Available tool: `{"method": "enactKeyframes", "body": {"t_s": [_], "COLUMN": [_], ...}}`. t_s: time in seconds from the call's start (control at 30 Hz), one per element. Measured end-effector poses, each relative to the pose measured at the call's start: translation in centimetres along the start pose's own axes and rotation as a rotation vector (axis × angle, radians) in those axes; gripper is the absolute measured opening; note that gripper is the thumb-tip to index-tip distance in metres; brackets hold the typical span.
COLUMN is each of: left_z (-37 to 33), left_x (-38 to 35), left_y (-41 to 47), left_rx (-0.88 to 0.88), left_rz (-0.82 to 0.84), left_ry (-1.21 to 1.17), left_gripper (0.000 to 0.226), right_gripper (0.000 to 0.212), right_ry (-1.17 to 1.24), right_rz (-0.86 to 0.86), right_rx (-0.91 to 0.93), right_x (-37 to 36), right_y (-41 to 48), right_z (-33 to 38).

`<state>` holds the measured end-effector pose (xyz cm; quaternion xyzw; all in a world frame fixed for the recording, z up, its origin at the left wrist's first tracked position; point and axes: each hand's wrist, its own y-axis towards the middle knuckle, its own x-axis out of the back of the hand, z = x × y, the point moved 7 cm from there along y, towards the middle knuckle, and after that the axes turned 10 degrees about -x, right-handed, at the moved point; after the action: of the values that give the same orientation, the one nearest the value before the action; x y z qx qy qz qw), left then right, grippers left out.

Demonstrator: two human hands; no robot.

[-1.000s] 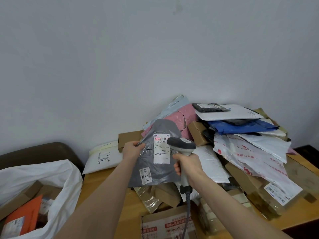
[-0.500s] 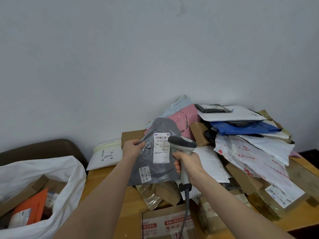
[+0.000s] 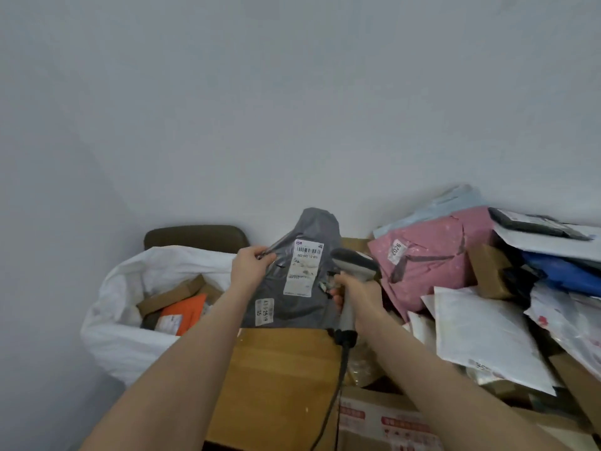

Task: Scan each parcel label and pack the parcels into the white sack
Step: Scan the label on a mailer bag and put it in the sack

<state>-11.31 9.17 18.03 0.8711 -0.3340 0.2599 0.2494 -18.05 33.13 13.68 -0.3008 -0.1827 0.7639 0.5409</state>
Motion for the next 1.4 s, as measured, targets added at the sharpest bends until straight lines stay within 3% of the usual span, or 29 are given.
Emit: {"method": "enactKeyframes", "body": {"t_s": [0.17,0.33,0.47,0.6,0.7,0.8,0.87,0.93,1.0,1.07,1.2,1.4], "left_z": [6.0,14.4,22.6,30.5,35.2,38.4,39.0,38.2,37.4,37.8,40.7,40.1], "left_x": [9.3,17.1,20.4,19.7,17.2,14.4,12.6,9.9,7.0,5.0,3.5,2.7], "left_y": [2.9,8.1,12.6,14.9,15.1,14.1,13.5,12.7,11.5,10.8,10.1,10.8], "left_rx": [0.034,0.005,0.039,0.131,0.222,0.252,0.147,-0.050,-0.205,-0.235,-0.228,-0.216], "left_rz": [-0.147,-0.172,-0.059,0.248,0.417,0.438,0.421,0.516,0.656,0.793,0.950,0.909], "left_ry": [0.102,0.173,0.184,0.257,0.353,0.484,0.671,0.768,0.782,0.793,0.988,1.034], "left_gripper": [0.011,0.008,0.009,0.011,0.018,0.030,0.056,0.078,0.087,0.093,0.083,0.060], "right_gripper": [0.013,0.010,0.009,0.008,0.009,0.009,0.009,0.009,0.009,0.010,0.011,0.014], "right_ry": [-0.064,-0.112,-0.130,-0.151,-0.162,-0.191,-0.203,-0.200,-0.205,-0.208,-0.189,-0.127], "right_rz": [0.086,0.134,0.137,0.118,0.054,-0.009,-0.043,-0.080,-0.106,-0.126,-0.153,-0.202], "right_rx": [-0.027,-0.071,-0.129,-0.176,-0.216,-0.247,-0.274,-0.305,-0.327,-0.338,-0.346,-0.345], "right_x": [-9.3,-20.4,-29.4,-34.6,-35.7,-35.8,-35.5,-35.2,-35.0,-34.8,-34.1,-31.9], "right_y": [1.4,5.0,8.1,10.6,12.6,14.7,15.8,16.6,17.0,17.4,18.5,18.1], "right_z": [-2.2,-5.2,-8.4,-11.1,-12.7,-14.1,-15.0,-15.7,-16.2,-16.6,-17.1,-17.3]}}
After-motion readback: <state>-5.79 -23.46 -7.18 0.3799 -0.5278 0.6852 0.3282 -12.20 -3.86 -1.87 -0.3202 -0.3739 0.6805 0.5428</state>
